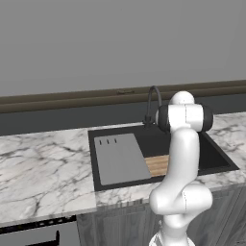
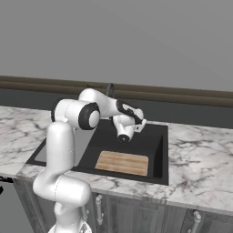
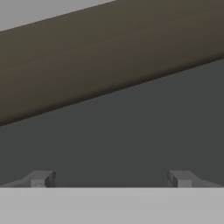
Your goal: Turn on the sink faucet with hot water and rinse the cutting board for ten seconds, then turn off the faucet. Push the cutting board to reach the water if necessary.
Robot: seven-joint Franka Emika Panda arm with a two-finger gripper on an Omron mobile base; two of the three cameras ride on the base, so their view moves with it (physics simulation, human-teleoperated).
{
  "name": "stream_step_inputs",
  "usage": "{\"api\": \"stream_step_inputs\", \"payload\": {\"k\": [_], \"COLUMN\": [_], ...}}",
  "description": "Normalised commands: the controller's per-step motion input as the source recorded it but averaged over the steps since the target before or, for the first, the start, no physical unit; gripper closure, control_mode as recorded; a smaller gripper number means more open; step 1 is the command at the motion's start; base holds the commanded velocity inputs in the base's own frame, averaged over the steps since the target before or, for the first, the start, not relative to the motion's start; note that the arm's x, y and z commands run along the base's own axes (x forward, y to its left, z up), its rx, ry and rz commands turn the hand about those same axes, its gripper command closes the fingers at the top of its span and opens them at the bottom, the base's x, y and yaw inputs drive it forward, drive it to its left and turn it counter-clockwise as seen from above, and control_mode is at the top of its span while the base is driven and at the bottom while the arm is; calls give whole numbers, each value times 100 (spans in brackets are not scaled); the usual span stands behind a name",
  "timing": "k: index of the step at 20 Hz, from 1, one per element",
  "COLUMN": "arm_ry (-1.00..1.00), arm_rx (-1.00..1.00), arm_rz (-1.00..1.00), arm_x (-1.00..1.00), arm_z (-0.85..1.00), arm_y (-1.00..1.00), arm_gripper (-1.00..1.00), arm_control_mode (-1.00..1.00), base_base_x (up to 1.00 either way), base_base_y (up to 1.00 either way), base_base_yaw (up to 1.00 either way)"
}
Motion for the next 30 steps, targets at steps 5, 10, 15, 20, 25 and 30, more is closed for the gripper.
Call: {"api": "stream_step_inputs", "payload": {"k": [5,10,15,20,25,30], "arm_ry": [0,0,-1,-3,-2,-1], "arm_rx": [1,2,3,4,6,6], "arm_rz": [3,5,9,9,8,3], "arm_x": [-29,-23,-24,-28,-29,-31], "arm_z": [-17,-13,-15,-12,-13,-1], "arm_y": [-89,-91,-99,-99,-100,-81], "arm_gripper": [-100,-100,-100,-100,-100,-100], "arm_control_mode": [-100,-100,-100,-100,-100,-100], "base_base_x": [0,0,0,0,0,0], "base_base_y": [0,0,0,0,0,0], "base_base_yaw": [0,0,0,0,0,0]}}
